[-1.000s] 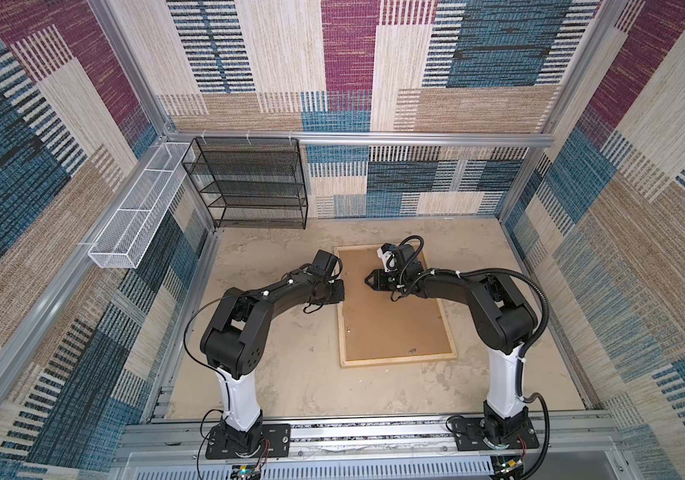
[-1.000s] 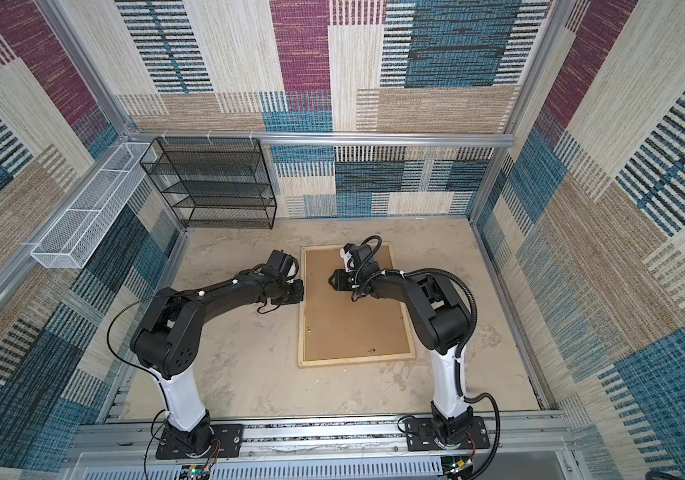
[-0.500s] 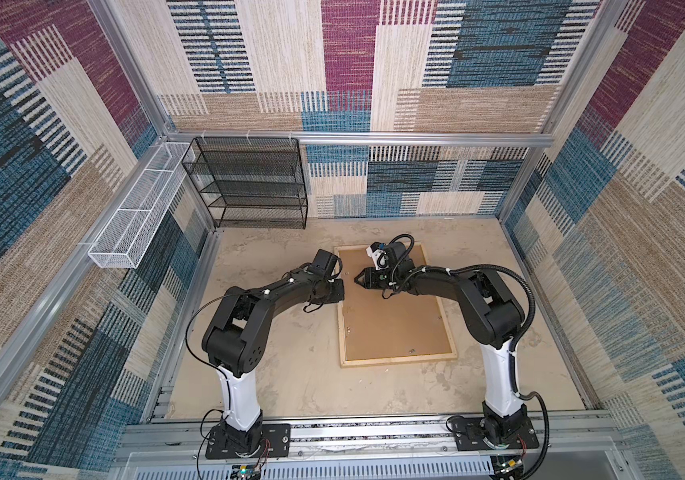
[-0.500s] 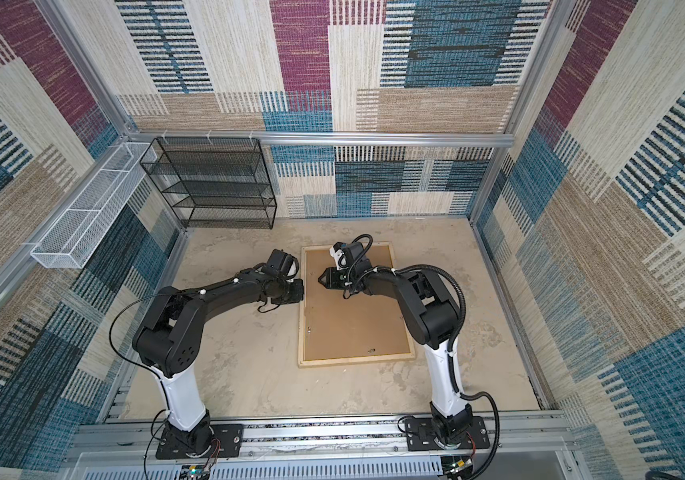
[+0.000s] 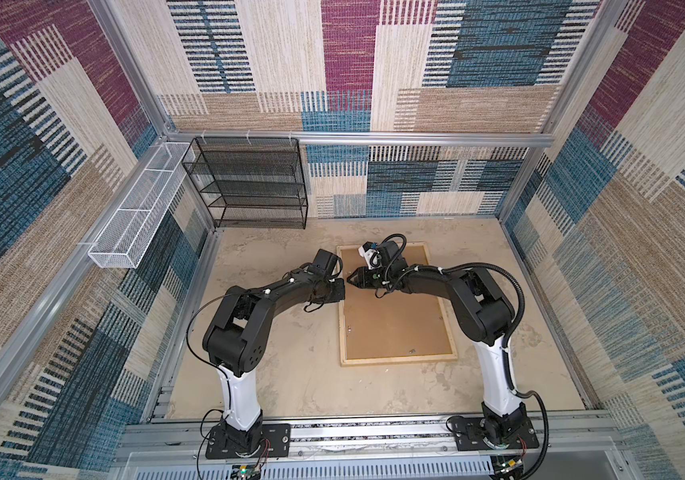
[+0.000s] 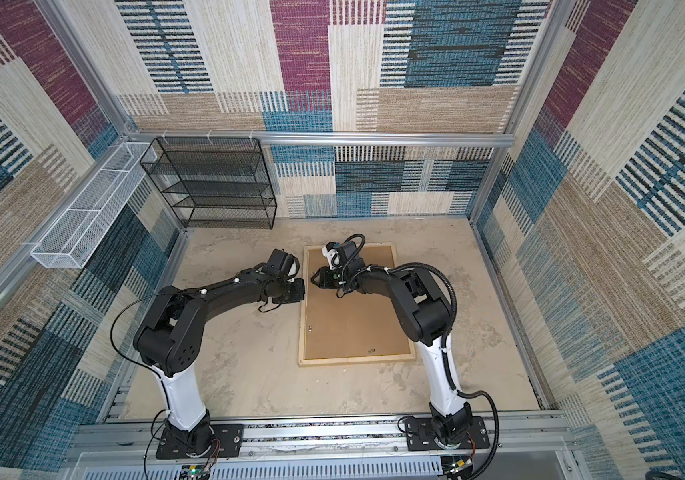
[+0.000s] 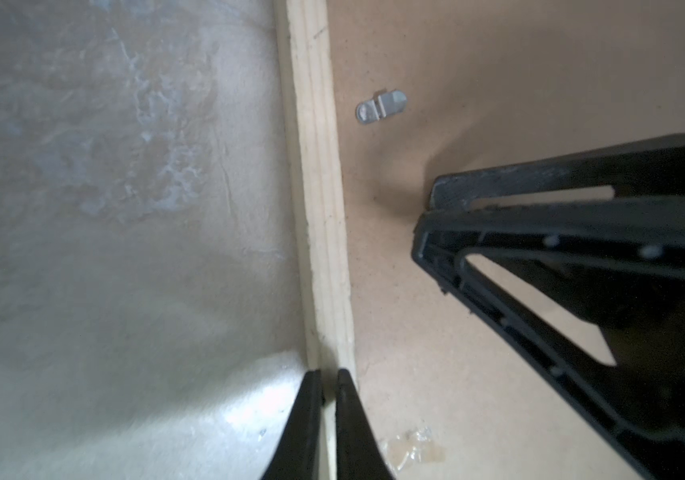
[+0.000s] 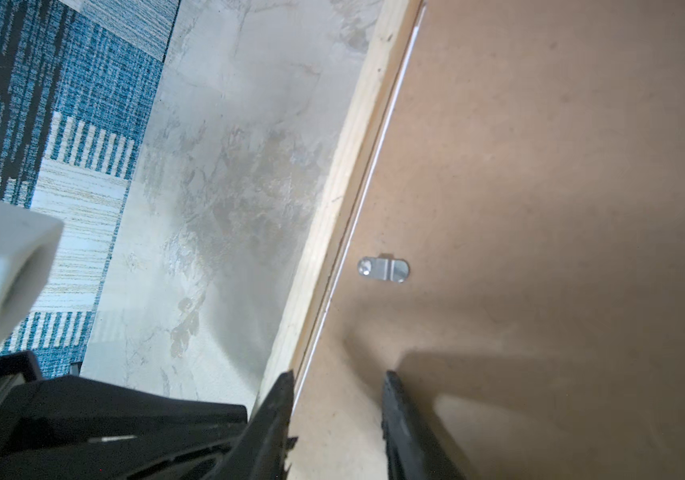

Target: Put the photo into the frame

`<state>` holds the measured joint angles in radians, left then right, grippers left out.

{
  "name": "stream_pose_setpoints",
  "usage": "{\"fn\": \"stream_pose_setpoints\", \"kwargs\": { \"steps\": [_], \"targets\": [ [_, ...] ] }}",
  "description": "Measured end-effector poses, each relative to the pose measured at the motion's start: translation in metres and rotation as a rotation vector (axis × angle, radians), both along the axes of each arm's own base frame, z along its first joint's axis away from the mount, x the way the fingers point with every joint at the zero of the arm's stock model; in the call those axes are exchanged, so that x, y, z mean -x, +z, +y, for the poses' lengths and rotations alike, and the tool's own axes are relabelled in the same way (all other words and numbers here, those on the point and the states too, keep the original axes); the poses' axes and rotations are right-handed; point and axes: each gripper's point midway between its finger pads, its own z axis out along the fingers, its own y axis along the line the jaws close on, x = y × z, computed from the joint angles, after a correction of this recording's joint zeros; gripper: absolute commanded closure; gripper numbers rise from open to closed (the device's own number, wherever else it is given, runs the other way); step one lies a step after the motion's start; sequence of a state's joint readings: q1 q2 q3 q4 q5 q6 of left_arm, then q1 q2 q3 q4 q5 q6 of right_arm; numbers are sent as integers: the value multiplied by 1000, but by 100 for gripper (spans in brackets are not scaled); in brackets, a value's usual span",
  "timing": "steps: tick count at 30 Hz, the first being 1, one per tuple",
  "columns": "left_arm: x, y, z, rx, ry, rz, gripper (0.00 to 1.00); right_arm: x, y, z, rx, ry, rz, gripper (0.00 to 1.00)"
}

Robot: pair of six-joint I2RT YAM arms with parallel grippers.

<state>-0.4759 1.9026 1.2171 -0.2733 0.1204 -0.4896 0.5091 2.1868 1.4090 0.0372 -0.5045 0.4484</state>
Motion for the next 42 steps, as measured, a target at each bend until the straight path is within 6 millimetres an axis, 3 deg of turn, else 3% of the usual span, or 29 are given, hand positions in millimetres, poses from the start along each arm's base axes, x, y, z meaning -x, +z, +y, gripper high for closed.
{"fn": "stream_pose_setpoints", "kwargs": {
  "steps": [23, 42],
  "targets": [
    [0, 1, 1, -3, -2, -4, 88, 28, -6, 6, -224, 22, -74, 62],
    [0, 1, 1, -3, -2, -2, 88, 37, 8, 7, -380, 35, -114, 63]
  ]
}}
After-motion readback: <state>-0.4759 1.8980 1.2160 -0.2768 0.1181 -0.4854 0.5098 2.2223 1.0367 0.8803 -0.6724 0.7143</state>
